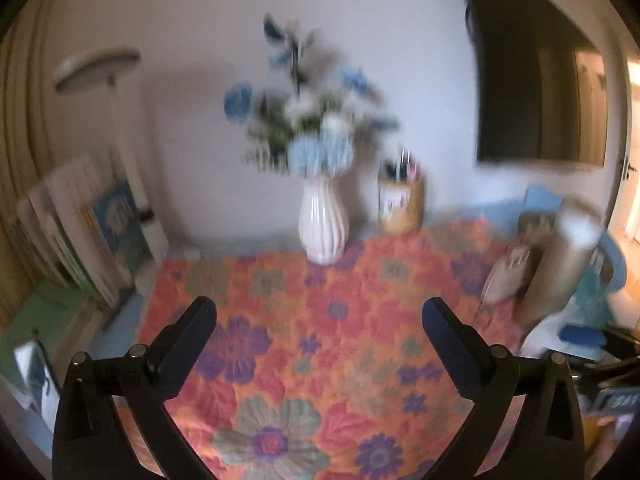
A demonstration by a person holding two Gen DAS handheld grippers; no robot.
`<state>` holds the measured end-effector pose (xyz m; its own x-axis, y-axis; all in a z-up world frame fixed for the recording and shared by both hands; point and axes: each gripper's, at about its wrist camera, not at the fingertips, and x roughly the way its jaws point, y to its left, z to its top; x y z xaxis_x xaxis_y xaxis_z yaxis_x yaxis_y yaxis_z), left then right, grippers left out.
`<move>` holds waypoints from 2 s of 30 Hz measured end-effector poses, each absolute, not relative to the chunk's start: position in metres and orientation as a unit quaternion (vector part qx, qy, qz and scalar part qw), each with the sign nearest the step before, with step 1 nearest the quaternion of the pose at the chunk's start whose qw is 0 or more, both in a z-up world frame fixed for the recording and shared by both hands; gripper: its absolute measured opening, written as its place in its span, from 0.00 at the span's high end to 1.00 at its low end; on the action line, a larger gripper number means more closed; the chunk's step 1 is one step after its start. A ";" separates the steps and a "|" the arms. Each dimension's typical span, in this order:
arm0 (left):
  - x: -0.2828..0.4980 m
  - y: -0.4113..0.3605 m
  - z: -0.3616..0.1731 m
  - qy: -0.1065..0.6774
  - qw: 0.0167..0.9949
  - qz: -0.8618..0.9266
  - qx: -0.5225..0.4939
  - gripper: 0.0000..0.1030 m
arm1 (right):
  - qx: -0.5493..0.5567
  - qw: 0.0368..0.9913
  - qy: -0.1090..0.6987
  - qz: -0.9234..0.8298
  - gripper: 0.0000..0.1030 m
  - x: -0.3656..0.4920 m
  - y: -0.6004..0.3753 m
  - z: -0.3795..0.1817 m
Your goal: Organize soft objects
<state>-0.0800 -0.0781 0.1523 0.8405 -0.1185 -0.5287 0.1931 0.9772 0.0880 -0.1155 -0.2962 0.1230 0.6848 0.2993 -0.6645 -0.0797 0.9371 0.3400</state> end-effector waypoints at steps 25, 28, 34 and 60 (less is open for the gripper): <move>-0.002 -0.023 0.015 0.401 0.915 -0.028 -0.042 0.01 | 0.008 0.932 0.363 -0.001 0.06 -0.019 -0.216 0.045; 0.000 -0.023 0.015 0.403 0.914 -0.031 -0.041 0.01 | 0.011 0.930 0.368 -0.003 0.06 -0.018 -0.217 0.044; 0.003 -0.023 0.014 0.410 0.911 -0.028 -0.039 0.01 | 0.005 0.928 0.373 -0.003 0.06 -0.017 -0.214 0.042; 0.004 -0.025 0.012 0.412 0.910 -0.033 -0.034 0.01 | 0.006 0.923 0.385 -0.001 0.06 -0.015 -0.210 0.038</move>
